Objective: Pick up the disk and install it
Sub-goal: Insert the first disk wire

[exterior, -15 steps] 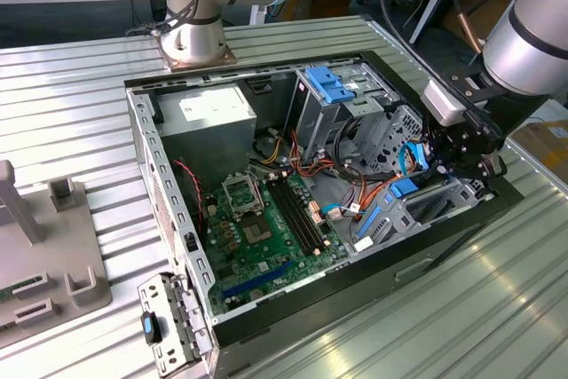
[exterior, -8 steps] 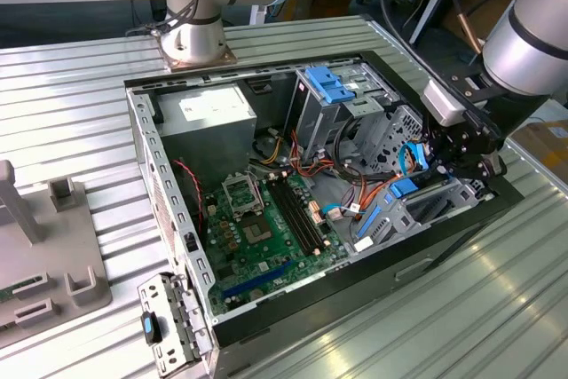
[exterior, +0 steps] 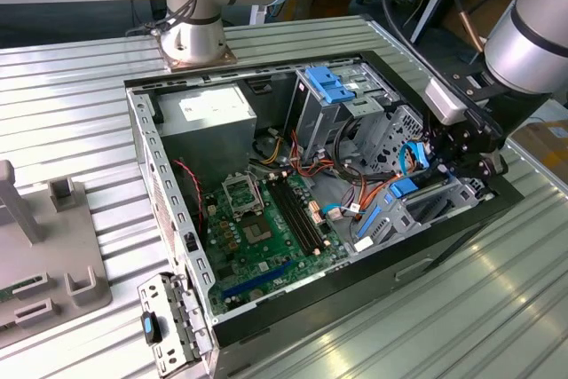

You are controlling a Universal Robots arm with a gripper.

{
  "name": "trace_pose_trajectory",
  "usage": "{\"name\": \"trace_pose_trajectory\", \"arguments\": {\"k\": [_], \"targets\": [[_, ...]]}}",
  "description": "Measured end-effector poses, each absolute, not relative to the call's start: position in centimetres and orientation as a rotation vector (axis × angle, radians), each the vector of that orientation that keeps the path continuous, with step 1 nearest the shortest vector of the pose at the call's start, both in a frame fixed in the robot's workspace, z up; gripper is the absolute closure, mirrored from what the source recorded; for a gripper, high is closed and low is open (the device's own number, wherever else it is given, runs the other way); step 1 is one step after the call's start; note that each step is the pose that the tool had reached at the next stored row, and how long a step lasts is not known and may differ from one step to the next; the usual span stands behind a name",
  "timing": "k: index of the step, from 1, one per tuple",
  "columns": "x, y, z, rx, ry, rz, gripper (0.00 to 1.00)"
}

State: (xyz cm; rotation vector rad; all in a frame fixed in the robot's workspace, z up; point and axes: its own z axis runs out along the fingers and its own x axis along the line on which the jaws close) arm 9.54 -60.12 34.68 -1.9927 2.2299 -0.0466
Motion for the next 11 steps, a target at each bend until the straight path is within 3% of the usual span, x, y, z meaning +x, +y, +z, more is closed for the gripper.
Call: {"name": "trace_pose_trajectory", "arguments": {"k": [11], "targets": [[9.53,-60.12,34.20,-1.993,2.230,-0.047,0.83]]}}
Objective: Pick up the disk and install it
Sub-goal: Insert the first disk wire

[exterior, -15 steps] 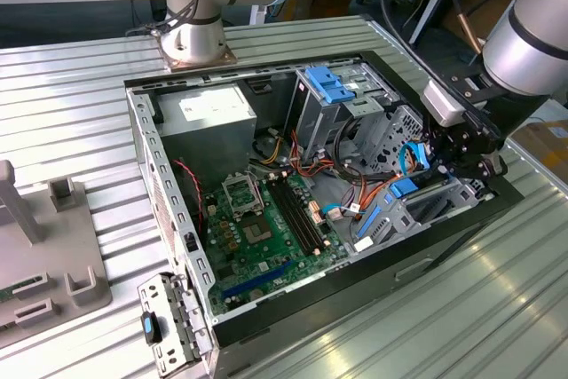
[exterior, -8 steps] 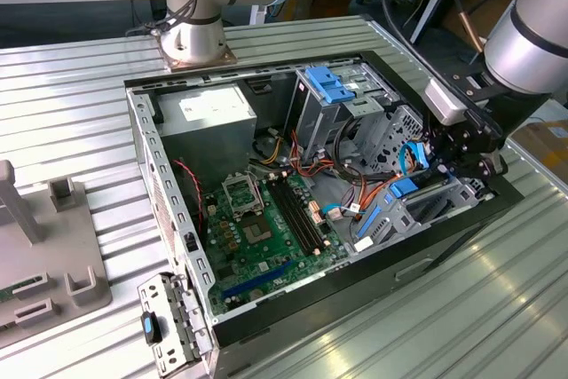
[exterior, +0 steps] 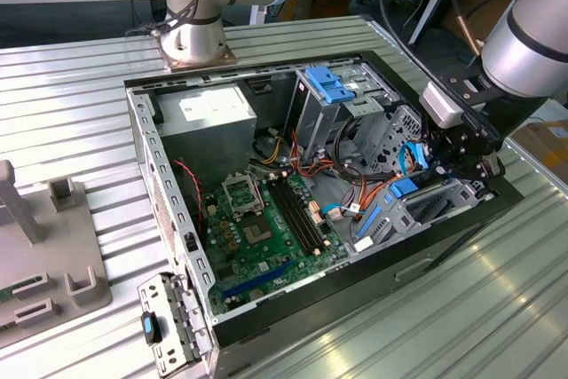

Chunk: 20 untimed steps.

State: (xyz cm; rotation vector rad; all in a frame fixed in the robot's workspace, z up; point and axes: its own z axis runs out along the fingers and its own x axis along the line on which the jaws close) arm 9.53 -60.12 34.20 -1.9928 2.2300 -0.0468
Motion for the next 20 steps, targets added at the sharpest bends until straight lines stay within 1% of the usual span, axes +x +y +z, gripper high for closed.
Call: {"name": "trace_pose_trajectory", "arguments": {"k": [15,17,18,20], "targets": [[9.54,-60.12,33.71,-1.995,2.232,-0.052,0.83],[9.54,-60.12,33.70,-1.995,2.232,-0.052,0.82],[9.54,-60.12,33.75,-1.996,2.232,-0.053,0.76],[9.54,-60.12,34.37,-1.996,2.232,-0.053,0.76]]}}
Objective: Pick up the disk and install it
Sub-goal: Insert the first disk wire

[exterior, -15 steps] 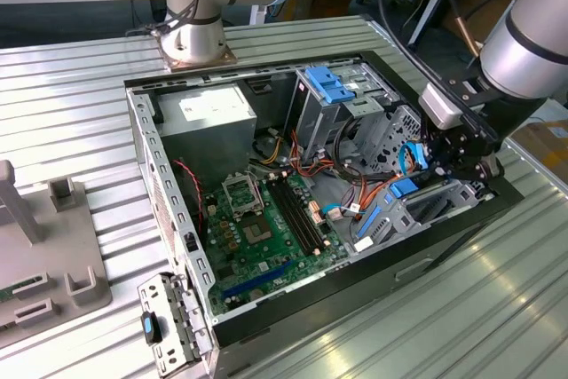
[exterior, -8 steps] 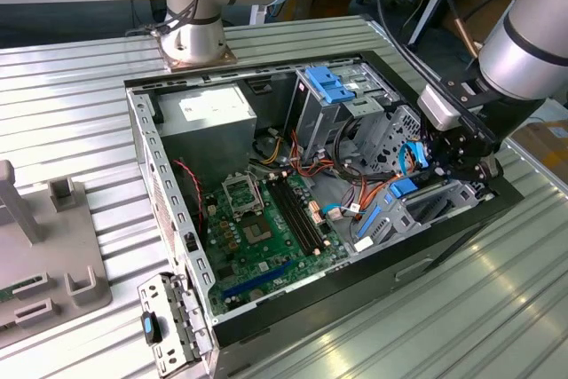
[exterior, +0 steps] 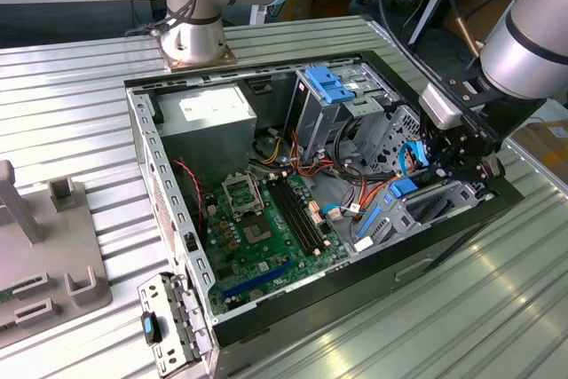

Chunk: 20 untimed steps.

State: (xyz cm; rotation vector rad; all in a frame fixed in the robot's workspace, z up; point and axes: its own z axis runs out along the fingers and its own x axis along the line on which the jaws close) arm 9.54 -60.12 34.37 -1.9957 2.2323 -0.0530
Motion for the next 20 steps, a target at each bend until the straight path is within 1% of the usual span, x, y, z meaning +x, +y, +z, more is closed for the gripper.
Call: {"name": "trace_pose_trajectory", "arguments": {"k": [11,20], "targets": [[9.5,-60.1,37.4,-1.996,2.232,-0.053,0.76],[9.5,-60.1,37.5,-1.996,2.232,-0.053,0.76]]}}
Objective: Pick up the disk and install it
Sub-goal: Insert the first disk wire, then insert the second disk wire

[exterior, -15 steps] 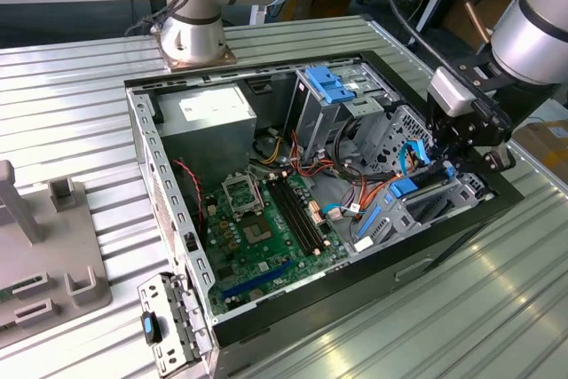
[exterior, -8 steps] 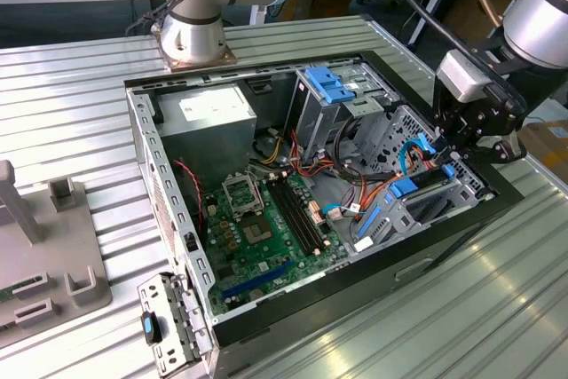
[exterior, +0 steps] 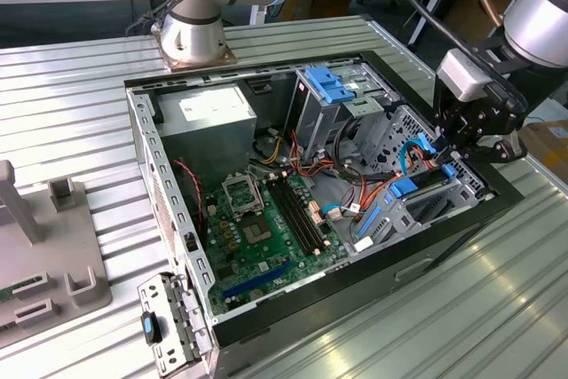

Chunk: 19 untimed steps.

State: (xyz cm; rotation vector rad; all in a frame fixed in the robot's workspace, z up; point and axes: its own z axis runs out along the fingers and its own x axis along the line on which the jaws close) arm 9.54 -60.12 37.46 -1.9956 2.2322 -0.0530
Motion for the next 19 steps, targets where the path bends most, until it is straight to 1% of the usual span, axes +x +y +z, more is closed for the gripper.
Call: {"name": "trace_pose_trajectory", "arguments": {"k": [19], "targets": [[9.37,-59.51,37.50,-1.993,2.230,-0.048,0.76]]}}
